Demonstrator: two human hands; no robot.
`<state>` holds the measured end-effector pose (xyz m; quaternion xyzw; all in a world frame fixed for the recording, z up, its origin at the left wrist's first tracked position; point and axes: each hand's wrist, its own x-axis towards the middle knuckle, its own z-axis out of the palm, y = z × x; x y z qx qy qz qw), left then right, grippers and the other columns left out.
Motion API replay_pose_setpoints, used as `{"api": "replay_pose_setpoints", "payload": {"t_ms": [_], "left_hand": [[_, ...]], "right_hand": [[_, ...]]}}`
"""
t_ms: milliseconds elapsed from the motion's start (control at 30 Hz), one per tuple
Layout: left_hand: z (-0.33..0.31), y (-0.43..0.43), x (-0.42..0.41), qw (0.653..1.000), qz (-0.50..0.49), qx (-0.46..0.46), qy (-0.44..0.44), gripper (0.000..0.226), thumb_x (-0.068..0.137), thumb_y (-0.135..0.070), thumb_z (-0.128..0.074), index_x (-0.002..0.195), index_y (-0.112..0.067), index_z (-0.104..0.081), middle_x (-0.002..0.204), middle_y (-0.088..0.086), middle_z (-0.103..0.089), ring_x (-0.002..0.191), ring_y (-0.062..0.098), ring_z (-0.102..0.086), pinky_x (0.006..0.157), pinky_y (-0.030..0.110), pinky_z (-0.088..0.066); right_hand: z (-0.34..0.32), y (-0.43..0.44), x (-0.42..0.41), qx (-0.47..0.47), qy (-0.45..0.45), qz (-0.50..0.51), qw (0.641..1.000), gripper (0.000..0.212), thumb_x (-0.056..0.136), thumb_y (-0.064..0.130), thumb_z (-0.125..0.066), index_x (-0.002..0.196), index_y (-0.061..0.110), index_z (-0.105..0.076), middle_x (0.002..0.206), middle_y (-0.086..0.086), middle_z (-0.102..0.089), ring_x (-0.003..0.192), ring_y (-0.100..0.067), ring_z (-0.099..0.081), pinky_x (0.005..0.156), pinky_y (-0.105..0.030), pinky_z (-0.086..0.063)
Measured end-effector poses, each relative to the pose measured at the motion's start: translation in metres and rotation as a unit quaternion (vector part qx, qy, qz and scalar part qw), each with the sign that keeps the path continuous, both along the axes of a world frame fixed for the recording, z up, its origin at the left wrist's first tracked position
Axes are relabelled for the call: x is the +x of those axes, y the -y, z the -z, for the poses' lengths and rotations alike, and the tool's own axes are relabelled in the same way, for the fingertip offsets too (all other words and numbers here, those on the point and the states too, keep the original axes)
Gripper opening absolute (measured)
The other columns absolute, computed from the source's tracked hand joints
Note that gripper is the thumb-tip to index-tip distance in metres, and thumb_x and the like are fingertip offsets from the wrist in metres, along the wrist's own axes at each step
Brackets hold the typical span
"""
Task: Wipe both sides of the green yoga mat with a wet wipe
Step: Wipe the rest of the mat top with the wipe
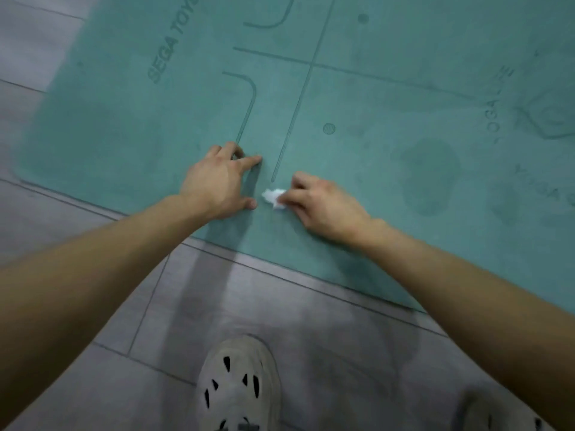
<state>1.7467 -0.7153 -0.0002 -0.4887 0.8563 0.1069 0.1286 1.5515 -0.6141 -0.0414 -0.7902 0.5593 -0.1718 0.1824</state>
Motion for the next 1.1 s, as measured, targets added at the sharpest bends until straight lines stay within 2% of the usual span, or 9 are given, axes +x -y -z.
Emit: {"api": "replay_pose_setpoints", "payload": {"t_ms": [167, 300, 367, 433, 567, 767, 867, 1000, 1100], "left_hand": [[-0.006, -0.016, 0.014, 0.999, 0.02, 0.044, 0.0, 0.094, 0.077, -0.057, -0.086, 0.157, -0.035, -0.041, 0.159, 0.002, -0.037, 0.144, 0.028, -0.039, 0.109, 0.052, -0.049], [-0.004, -0.038, 0.023, 0.999, 0.032, 0.037, -0.002, 0.105, 0.068, -0.063, -0.087, 0.156, -0.029, -0.043, 0.156, 0.002, -0.039, 0.139, 0.029, -0.042, 0.109, 0.048, -0.048], [-0.002, -0.043, 0.024, 0.999, 0.034, 0.036, 0.0, 0.105, 0.07, -0.063, -0.085, 0.158, -0.028, -0.039, 0.159, 0.002, -0.035, 0.142, 0.03, -0.04, 0.11, 0.049, -0.048], [-0.002, -0.045, 0.025, 0.999, 0.035, 0.036, 0.005, 0.104, 0.074, -0.062, -0.085, 0.16, -0.029, -0.036, 0.162, 0.002, -0.032, 0.145, 0.029, -0.037, 0.112, 0.048, -0.046], [-0.003, -0.051, 0.027, 0.999, 0.043, 0.023, 0.009, 0.098, 0.076, -0.061, -0.083, 0.159, -0.029, -0.039, 0.159, 0.003, -0.037, 0.142, 0.027, -0.04, 0.109, 0.047, -0.047], [-0.003, -0.045, 0.032, 0.997, 0.058, 0.04, 0.012, 0.098, 0.075, -0.054, -0.085, 0.158, -0.027, -0.041, 0.156, 0.006, -0.04, 0.138, 0.033, -0.043, 0.108, 0.05, -0.048], [-0.001, -0.045, 0.04, 0.996, 0.069, 0.05, 0.026, 0.104, 0.077, -0.052, -0.088, 0.163, -0.028, -0.033, 0.164, 0.005, -0.032, 0.145, 0.032, -0.036, 0.115, 0.05, -0.043], [0.0, -0.05, 0.042, 0.996, 0.065, 0.053, 0.018, 0.102, 0.081, -0.048, -0.087, 0.164, -0.029, -0.031, 0.17, 0.006, -0.027, 0.149, 0.033, -0.032, 0.12, 0.05, -0.038], [0.001, -0.05, 0.041, 0.997, 0.055, 0.051, 0.014, 0.1, 0.08, -0.045, -0.088, 0.163, -0.028, -0.035, 0.168, 0.007, -0.03, 0.148, 0.034, -0.035, 0.119, 0.051, -0.039]], "right_hand": [[0.003, 0.026, -0.046, -0.026, -0.014, 0.379, 0.925, 0.025, 0.103, 0.025, -0.058, 0.108, 0.011, -0.077, 0.097, -0.018, -0.059, 0.081, -0.041, -0.063, 0.073, -0.044, -0.05], [0.006, -0.029, 0.048, 0.01, 0.029, 0.068, 0.997, 0.019, 0.104, 0.024, -0.056, 0.11, 0.013, -0.07, 0.092, -0.012, -0.051, 0.073, -0.036, -0.056, 0.062, -0.043, -0.049], [0.001, -0.037, 0.04, 0.016, 0.007, -0.014, 1.0, 0.029, 0.104, 0.032, -0.049, 0.113, 0.013, -0.069, 0.093, -0.01, -0.051, 0.076, -0.032, -0.052, 0.064, -0.04, -0.045], [0.004, -0.023, -0.003, -0.003, -0.011, 0.104, 0.994, 0.032, 0.105, 0.034, -0.049, 0.112, 0.013, -0.071, 0.093, -0.011, -0.052, 0.076, -0.033, -0.053, 0.067, -0.041, -0.048], [0.009, -0.014, -0.042, -0.028, -0.001, 0.408, 0.913, 0.021, 0.102, 0.018, -0.058, 0.107, 0.006, -0.075, 0.096, -0.018, -0.056, 0.076, -0.041, -0.061, 0.069, -0.045, -0.05], [0.008, -0.051, 0.079, -0.019, 0.037, 0.036, 0.999, 0.012, 0.099, 0.016, -0.063, 0.107, 0.013, -0.072, 0.091, -0.012, -0.052, 0.074, -0.035, -0.057, 0.06, -0.043, -0.05], [0.006, -0.049, 0.009, -0.032, -0.003, 0.199, 0.979, 0.017, 0.103, 0.024, -0.061, 0.107, 0.014, -0.075, 0.089, -0.011, -0.053, 0.072, -0.036, -0.057, 0.061, -0.043, -0.05], [0.008, -0.065, -0.021, -0.038, 0.012, 0.446, 0.894, 0.023, 0.104, 0.026, -0.057, 0.107, 0.01, -0.074, 0.091, -0.015, -0.052, 0.069, -0.037, -0.054, 0.066, -0.049, -0.053], [0.015, -0.066, 0.077, -0.035, 0.052, 0.316, 0.947, 0.016, 0.101, 0.017, -0.062, 0.11, 0.008, -0.072, 0.091, -0.014, -0.053, 0.067, -0.038, -0.055, 0.056, -0.043, -0.048]]}}
